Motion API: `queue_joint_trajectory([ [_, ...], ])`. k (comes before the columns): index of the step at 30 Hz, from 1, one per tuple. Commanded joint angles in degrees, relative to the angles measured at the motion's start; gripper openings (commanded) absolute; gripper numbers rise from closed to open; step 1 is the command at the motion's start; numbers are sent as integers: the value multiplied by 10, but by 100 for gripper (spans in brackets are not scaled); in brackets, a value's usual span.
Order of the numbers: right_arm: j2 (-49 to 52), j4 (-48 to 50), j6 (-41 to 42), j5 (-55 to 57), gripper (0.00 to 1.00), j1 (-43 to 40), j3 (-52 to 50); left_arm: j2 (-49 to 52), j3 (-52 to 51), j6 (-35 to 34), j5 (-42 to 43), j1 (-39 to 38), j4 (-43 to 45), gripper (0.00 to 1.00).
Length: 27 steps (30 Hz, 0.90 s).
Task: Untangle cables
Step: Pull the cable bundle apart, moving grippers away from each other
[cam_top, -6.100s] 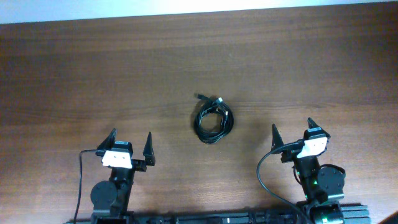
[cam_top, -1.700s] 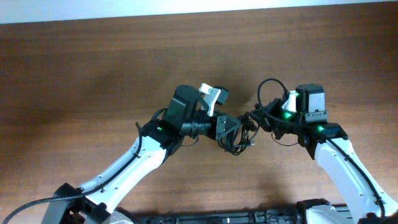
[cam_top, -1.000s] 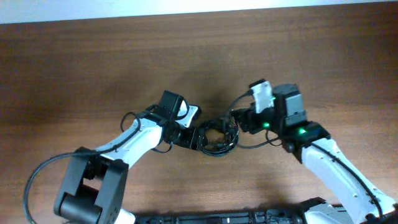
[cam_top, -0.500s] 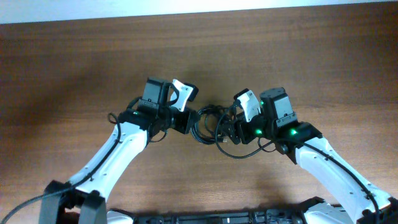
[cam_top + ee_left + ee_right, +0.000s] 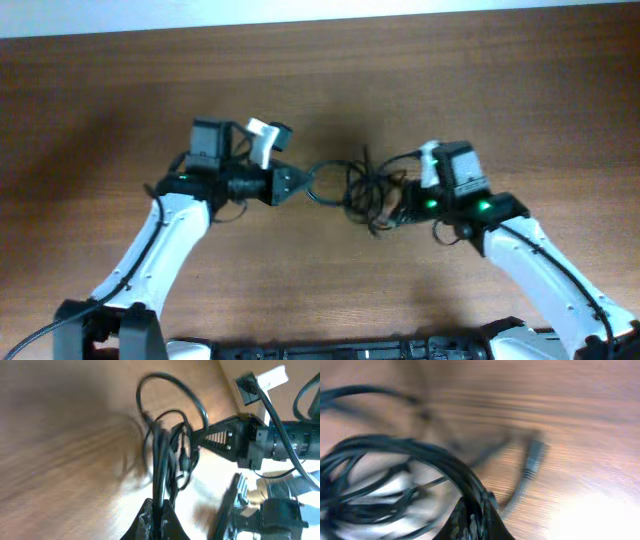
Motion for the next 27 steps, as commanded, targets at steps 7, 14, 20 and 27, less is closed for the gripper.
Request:
queue_joint_trajectory([
  [7, 3, 39, 39, -122, 20, -194, -4, -160, 11, -210, 57, 132, 224, 0],
  [14, 3, 138, -104, -435, 70, -63, -4, -119, 11, -199, 51, -50, 211, 0],
  [20, 3, 88, -71, -197, 4, -34, -4, -103, 11, -203, 95, -51, 269, 0],
  [27, 3, -64, 85, 147, 4, -134, -4, -103, 11, -203, -117, 97, 150, 2],
])
